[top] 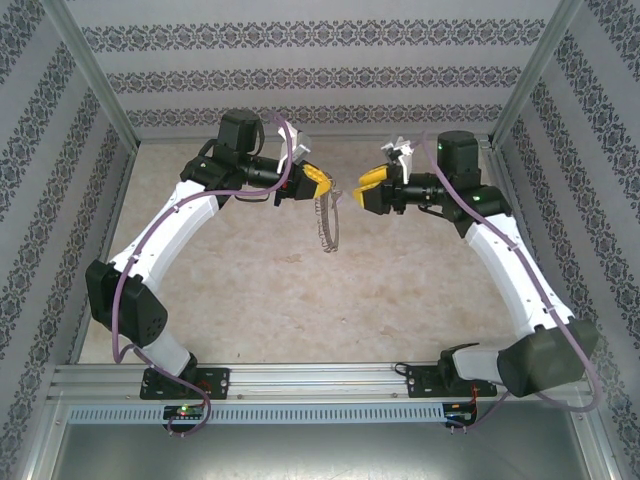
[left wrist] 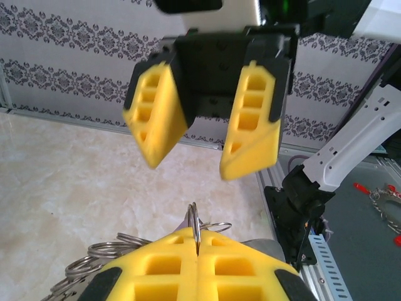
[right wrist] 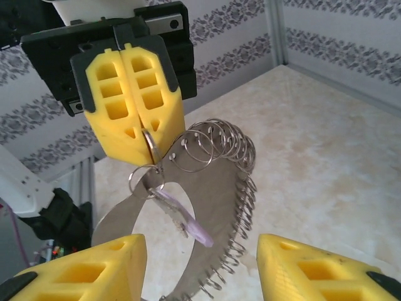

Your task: Put the keys on the keyring

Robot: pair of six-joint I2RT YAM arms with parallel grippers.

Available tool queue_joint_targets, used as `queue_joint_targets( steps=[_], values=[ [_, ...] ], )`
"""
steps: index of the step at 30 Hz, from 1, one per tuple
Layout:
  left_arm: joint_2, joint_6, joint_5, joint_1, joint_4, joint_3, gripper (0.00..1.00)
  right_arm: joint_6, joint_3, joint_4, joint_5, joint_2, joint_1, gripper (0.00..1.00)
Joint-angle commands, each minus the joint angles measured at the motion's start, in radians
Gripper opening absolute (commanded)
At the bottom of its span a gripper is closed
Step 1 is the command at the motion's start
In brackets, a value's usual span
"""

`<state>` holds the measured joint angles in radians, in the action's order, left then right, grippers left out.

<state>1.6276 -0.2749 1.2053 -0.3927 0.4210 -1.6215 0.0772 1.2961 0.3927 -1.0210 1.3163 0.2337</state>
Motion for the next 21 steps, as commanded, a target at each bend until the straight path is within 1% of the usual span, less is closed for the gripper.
queue_joint_targets(
  steps=[1,10,15,21],
  values=[
    [-0.037,0.025,0.054,-0.008,-0.059,-0.001,0.0,-0.053,-0.011,-0.13,-0.082,0.02,0.03,0.5],
    [-0.036,0.03,0.064,-0.011,-0.053,-0.012,0.0,-0.04,-0.009,-0.131,-0.132,0.061,0.065,0.49],
    [-0.037,0.031,0.068,-0.011,-0.053,-0.018,0.0,-0.019,-0.011,-0.105,-0.172,0.076,0.073,0.44],
    [-0.036,0.031,0.069,-0.011,-0.051,-0.021,0.0,-0.017,-0.012,-0.108,-0.186,0.085,0.084,0.37]
  ],
)
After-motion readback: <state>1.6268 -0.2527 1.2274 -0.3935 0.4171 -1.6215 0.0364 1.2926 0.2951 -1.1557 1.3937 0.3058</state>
